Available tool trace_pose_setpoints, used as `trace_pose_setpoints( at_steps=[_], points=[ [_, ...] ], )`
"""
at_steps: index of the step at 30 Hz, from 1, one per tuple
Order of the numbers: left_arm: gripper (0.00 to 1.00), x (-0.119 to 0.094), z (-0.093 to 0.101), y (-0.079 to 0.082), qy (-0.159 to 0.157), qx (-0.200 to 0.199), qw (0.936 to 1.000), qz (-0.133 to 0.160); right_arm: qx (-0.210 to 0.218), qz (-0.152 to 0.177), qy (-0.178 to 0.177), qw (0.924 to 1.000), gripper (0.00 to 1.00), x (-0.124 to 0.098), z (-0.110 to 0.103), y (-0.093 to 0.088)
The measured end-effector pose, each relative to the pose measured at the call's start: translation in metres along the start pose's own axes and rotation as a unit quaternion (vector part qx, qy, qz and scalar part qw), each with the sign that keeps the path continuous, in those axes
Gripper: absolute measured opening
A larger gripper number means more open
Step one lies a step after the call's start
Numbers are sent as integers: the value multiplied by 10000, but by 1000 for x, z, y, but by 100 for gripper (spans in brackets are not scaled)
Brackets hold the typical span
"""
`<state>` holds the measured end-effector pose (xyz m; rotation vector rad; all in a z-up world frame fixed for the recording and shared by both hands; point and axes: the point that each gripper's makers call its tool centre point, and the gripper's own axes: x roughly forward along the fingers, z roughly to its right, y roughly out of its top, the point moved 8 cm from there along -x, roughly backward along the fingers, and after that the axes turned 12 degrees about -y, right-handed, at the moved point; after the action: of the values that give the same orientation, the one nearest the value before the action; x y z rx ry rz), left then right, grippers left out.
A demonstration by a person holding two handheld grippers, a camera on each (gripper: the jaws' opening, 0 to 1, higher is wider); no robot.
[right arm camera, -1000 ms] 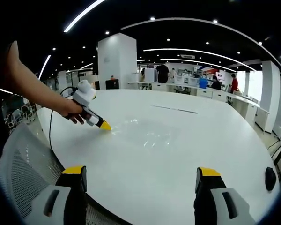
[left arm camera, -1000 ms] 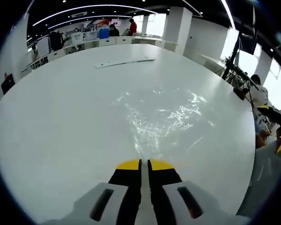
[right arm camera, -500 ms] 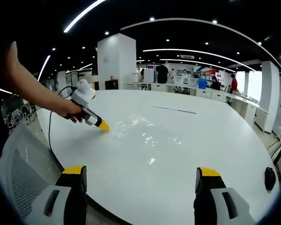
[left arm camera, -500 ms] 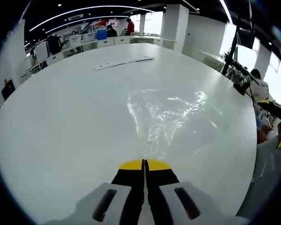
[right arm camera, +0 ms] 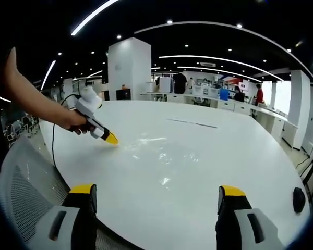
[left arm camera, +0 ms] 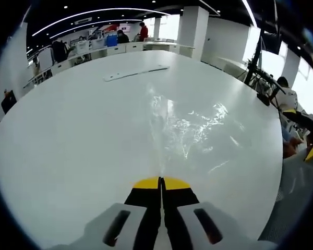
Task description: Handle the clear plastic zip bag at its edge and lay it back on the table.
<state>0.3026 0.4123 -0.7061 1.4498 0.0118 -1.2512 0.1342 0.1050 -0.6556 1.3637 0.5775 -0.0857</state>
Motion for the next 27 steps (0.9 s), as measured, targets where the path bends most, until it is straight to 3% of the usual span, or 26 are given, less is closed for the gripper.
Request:
trace_pose_setpoints(
  at_steps=[16,27],
  points=[
    [0,-13,19,-3,-68,46,9999,108,12,-7,-200,9998,94,-1,5,2],
    [0,-28,36,2,-74,197,9996,181,-35,-143,-111,9998,85,5,-3,20]
  ],
)
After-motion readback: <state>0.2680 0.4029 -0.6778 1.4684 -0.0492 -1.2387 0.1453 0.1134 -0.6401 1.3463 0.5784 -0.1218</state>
